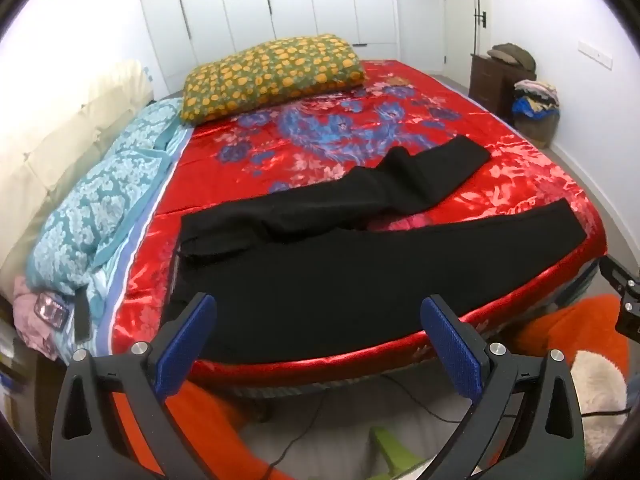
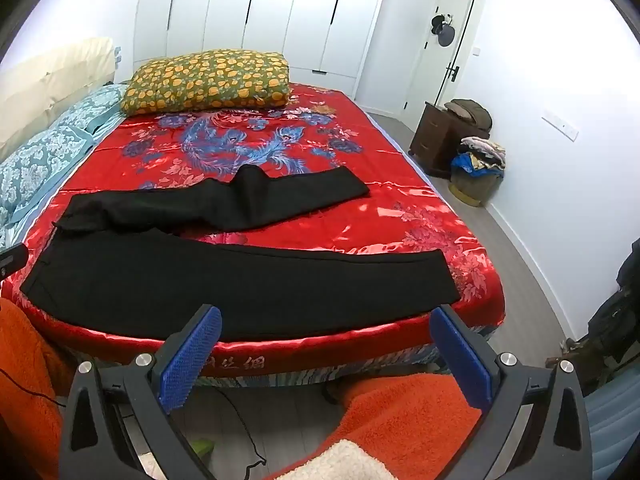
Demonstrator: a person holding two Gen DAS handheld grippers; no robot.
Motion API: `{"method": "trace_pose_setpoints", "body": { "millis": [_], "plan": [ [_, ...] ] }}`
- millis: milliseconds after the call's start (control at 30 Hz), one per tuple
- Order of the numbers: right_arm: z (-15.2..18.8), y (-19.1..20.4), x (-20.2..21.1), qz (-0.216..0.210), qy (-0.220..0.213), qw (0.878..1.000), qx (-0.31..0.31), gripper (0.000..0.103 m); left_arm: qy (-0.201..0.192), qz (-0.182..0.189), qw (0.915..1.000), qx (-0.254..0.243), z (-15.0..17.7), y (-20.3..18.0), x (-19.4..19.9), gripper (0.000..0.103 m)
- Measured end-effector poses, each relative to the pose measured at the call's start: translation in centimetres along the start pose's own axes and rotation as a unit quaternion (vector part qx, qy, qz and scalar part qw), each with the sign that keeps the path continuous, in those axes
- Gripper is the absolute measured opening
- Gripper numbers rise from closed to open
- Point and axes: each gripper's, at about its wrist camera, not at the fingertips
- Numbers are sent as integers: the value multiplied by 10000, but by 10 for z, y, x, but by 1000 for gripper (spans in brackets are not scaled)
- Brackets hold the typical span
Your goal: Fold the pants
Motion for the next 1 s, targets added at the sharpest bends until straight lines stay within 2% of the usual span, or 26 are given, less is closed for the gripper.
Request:
{"method": "trace_pose_setpoints", "body": {
  "millis": [1000],
  "plan": [
    [3,6,3,-82,27,10000,-9,103,167,7,9999,-17,5,-1,-3,102]
  ]
}}
Point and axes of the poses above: each gripper's, at about its wrist camera, not at the fingertips, and x roughly against the way its jaws point, y to its left, z to its underside, and after that the axes turned 11 degrees about y, right-handed
